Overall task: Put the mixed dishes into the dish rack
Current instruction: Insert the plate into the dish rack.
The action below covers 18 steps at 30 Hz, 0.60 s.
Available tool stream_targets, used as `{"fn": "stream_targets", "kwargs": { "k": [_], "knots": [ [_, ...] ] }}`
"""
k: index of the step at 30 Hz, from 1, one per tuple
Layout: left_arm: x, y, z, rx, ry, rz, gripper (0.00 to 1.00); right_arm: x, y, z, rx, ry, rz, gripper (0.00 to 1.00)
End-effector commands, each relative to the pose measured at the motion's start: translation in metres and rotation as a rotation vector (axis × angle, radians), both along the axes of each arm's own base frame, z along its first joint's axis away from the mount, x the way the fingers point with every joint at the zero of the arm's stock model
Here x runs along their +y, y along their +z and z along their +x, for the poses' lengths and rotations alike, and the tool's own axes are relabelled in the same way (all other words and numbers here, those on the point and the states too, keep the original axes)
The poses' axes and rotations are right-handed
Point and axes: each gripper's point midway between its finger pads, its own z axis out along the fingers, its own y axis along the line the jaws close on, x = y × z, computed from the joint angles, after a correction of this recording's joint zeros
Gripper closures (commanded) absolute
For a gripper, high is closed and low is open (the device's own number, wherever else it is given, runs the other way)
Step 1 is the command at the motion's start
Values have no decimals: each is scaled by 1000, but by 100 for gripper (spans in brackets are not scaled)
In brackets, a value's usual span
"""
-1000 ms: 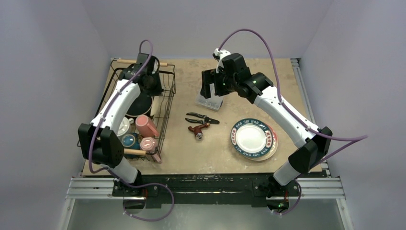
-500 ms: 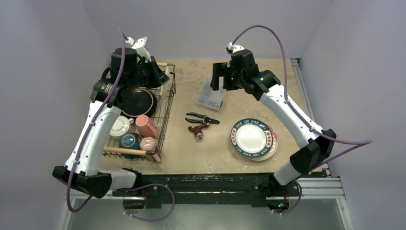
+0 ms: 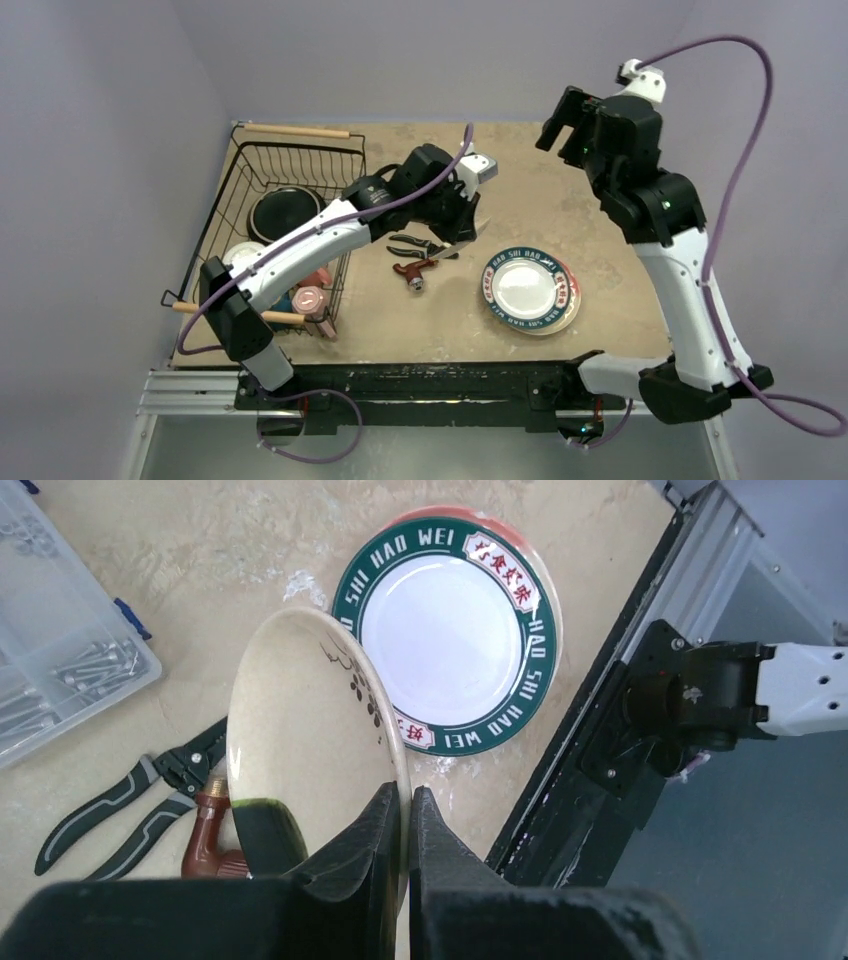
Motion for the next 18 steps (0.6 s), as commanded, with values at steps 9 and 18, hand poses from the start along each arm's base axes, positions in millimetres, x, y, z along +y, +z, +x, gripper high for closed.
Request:
{"fn": "stream_targets", "kwargs": {
  "k": [9,18],
  "knots": [
    [74,71,28,-118,159,-111,100,13,2,-20,-4,119,28,13],
    [205,108,42,-105,366,-285,100,38,-26,-9,101,214,37,14]
  ]
}}
